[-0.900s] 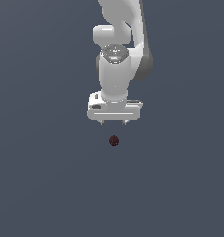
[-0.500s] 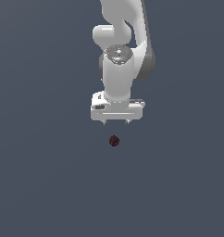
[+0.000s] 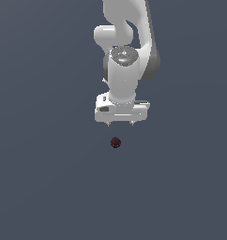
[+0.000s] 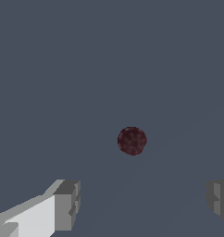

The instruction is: Pick up the object and move it to a goal position.

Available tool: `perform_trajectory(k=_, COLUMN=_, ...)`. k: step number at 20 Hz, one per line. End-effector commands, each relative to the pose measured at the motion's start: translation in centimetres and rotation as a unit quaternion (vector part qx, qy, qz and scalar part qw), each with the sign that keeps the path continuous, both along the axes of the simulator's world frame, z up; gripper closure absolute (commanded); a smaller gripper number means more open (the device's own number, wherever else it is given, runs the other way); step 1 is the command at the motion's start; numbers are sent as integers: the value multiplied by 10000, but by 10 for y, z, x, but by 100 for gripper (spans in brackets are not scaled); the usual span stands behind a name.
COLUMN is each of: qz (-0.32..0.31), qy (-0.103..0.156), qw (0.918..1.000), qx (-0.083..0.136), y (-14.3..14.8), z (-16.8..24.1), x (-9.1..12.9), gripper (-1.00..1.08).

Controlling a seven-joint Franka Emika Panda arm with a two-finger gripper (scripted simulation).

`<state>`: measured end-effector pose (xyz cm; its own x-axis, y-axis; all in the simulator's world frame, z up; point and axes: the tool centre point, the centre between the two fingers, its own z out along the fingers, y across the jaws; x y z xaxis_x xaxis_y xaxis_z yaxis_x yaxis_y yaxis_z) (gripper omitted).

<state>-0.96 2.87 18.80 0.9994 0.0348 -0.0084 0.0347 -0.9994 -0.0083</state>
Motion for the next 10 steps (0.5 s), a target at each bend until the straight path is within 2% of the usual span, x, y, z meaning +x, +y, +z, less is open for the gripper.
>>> perform_trajectory(k=1, qz=-78, qy=4, qw=10000, qx=3, y=0, z=-4, x=0, gripper=-92)
perform_trajectory(k=10, qz=-788, qy=-1, qw=9969, qx=12, y=-4, z=-38, x=3, gripper=-92)
